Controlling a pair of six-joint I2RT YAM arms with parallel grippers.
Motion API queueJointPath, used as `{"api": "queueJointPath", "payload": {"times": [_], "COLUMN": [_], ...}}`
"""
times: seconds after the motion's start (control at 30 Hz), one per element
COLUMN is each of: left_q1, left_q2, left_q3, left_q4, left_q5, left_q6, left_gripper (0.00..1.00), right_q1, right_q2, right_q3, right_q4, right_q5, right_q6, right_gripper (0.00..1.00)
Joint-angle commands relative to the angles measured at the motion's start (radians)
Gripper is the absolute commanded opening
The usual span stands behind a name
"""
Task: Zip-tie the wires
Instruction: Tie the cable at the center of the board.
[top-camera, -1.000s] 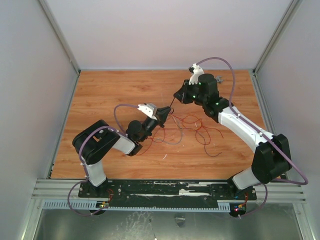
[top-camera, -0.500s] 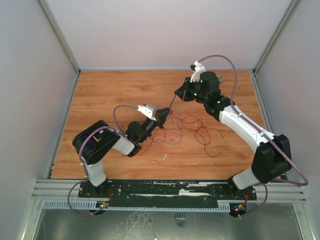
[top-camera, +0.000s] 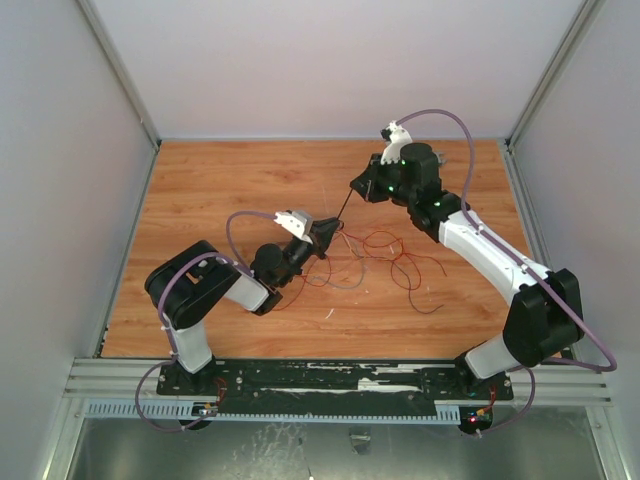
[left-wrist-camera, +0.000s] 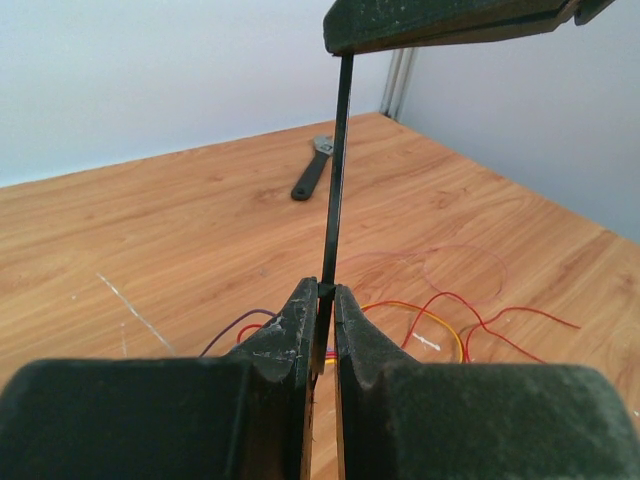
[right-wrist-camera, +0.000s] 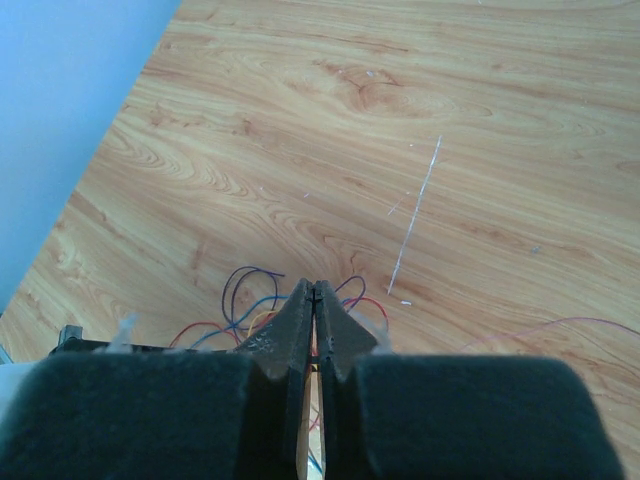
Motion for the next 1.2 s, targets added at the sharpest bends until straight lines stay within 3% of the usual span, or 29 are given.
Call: {"api": "queueJointPath", "payload": {"times": [0.0,1.17], "left_q1": [-0.004,-0.004], "left_q2": [0.023,0.057], "left_q3": [-0.026,-0.032], "left_q4": [-0.011,0.015], "left_q5": [-0.004,0.001], "left_q6": [-0.006,-0.015], "left_gripper": [0.0,0.0], "right_q1": [-0.021,-0.021], "right_q2": [-0.028,-0.04], "right_q3": [0.057,0.114], "right_q4": [0.096,0.072], "right_q5": [0.044,0.058], "right_q6": [-0.014,-0.037], "right_gripper": [0.0,0.0]}}
